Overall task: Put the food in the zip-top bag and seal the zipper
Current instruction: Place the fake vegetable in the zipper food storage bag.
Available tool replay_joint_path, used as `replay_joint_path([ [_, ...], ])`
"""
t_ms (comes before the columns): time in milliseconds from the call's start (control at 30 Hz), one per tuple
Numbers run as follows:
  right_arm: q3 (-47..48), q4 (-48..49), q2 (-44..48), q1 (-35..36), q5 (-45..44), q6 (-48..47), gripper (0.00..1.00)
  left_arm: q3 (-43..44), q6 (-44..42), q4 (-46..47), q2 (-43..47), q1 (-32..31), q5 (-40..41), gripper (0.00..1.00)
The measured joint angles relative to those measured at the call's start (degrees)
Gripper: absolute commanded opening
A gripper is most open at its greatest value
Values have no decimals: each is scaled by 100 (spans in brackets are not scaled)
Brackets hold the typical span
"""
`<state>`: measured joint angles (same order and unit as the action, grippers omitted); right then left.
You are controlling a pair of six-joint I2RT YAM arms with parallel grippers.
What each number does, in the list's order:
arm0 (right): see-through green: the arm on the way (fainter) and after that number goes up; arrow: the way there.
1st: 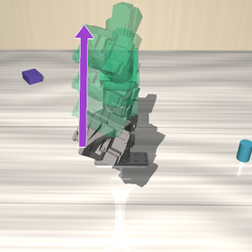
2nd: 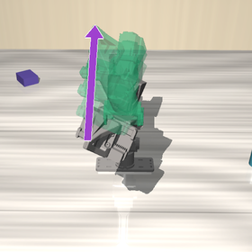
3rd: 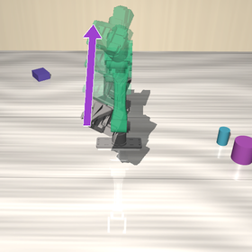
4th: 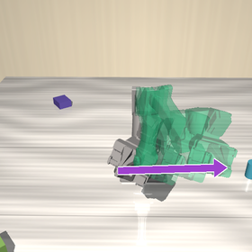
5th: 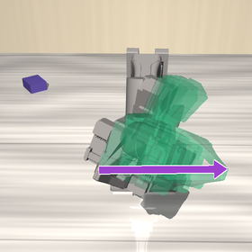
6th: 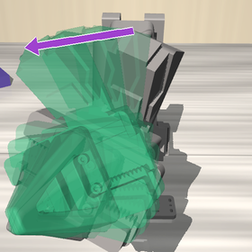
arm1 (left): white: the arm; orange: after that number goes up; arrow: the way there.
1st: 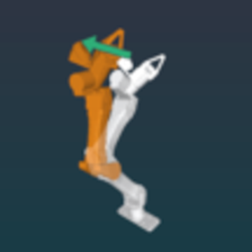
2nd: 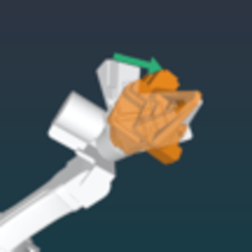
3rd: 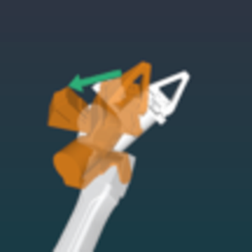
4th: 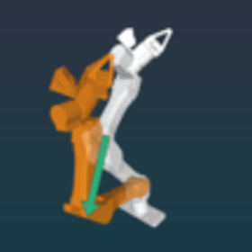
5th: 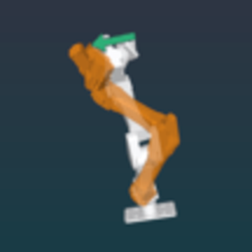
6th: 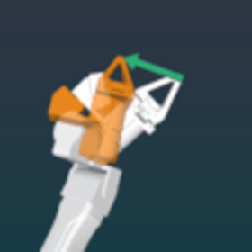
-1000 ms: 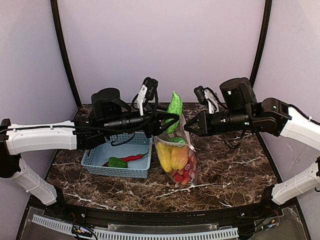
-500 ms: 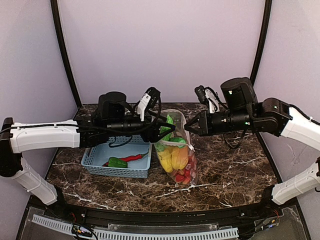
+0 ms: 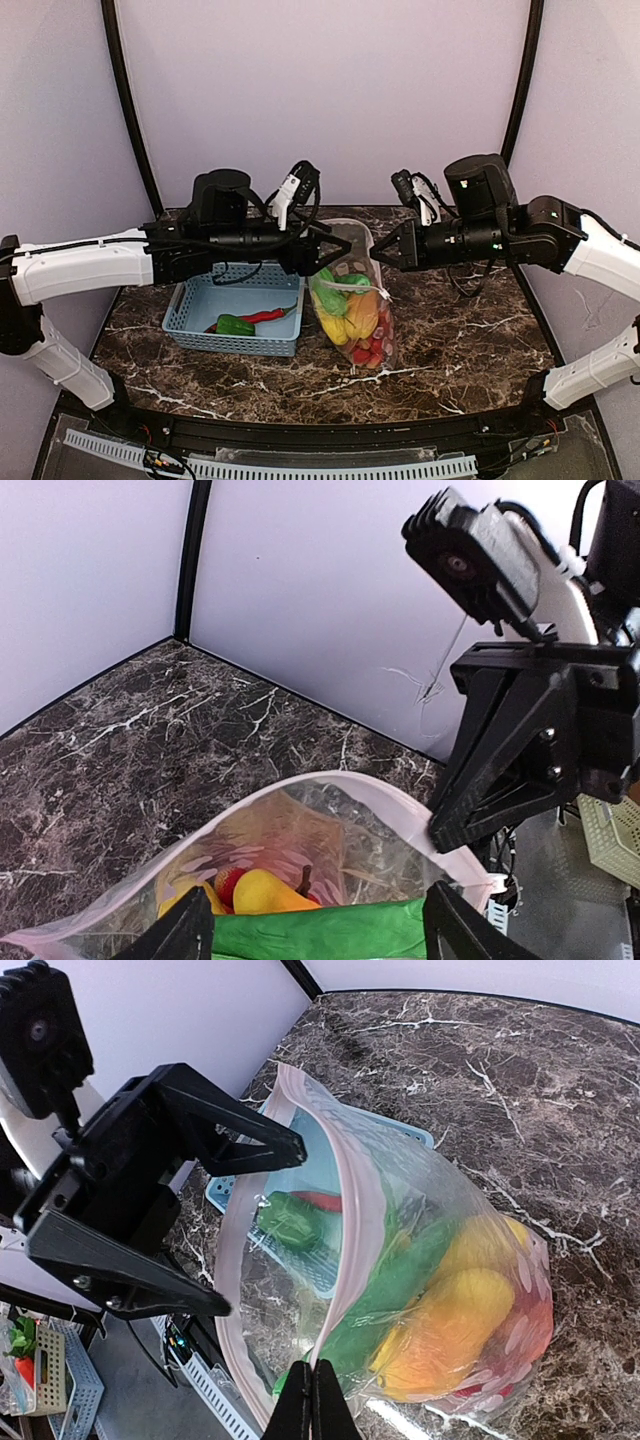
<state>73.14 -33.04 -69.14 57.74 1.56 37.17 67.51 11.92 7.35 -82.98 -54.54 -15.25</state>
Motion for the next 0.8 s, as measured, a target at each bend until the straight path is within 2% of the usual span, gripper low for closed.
replay_joint_path([
  [267, 0, 4, 0, 0, 2, -2, 0, 286, 597, -772, 595, 219, -345, 76],
  [500, -7, 9, 0, 0, 2, -2, 0, 127, 807, -1917, 1364, 850, -315, 77],
  [800, -44, 50, 0, 0, 2, -2, 0, -1113, 828, -3171, 1755, 1731, -184, 77],
])
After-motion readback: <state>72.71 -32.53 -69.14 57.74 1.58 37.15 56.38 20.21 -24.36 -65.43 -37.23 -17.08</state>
